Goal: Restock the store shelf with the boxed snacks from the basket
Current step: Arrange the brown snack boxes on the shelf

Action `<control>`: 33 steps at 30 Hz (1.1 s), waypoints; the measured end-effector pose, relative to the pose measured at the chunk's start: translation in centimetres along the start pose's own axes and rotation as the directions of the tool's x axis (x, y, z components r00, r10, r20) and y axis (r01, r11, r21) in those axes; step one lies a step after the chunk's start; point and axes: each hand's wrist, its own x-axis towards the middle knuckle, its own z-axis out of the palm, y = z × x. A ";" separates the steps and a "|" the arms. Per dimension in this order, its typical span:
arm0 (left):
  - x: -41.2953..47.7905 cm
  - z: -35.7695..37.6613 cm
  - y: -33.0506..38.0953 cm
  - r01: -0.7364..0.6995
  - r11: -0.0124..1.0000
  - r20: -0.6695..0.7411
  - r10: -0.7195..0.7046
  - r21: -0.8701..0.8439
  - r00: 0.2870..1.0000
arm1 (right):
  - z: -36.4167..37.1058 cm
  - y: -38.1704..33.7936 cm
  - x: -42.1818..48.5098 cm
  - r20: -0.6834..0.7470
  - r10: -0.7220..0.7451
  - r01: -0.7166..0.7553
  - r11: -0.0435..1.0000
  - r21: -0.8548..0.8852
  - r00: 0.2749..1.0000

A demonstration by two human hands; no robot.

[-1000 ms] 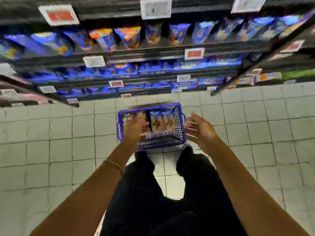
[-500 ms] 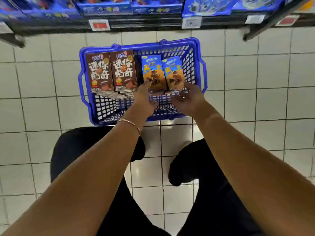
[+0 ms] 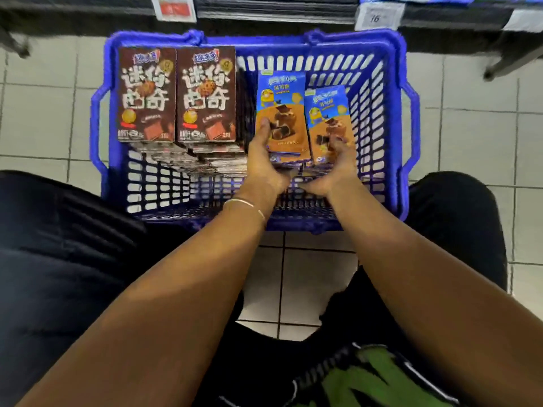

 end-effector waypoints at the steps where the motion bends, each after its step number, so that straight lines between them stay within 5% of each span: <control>1: 0.0 0.2 0.1 0.000 1.000 0.007 0.000 -0.017 1.000 | -0.2 0.0 0.2 -0.008 -0.011 0.011 1.000 0.004 1.000; 7: -1.1 2.0 0.4 -0.027 0.997 -0.030 0.025 -0.072 0.999 | 0.0 -1.3 -0.1 -0.043 -0.012 0.011 1.000 -0.016 0.999; 15: -1.8 3.4 0.0 -0.059 0.994 -0.197 0.077 0.093 0.977 | 1.7 -2.4 -0.3 -0.124 -0.018 0.004 0.993 -0.115 0.992; 23: -2.7 2.5 0.0 -0.092 0.986 -0.071 0.103 0.137 0.992 | 0.5 -2.0 -0.7 -0.094 -0.021 0.009 0.992 -0.129 0.995; 33: -3.6 2.8 1.1 -0.044 0.958 -0.164 0.094 0.285 0.982 | -0.3 -1.8 -1.6 -0.117 -0.027 0.016 0.995 -0.100 0.993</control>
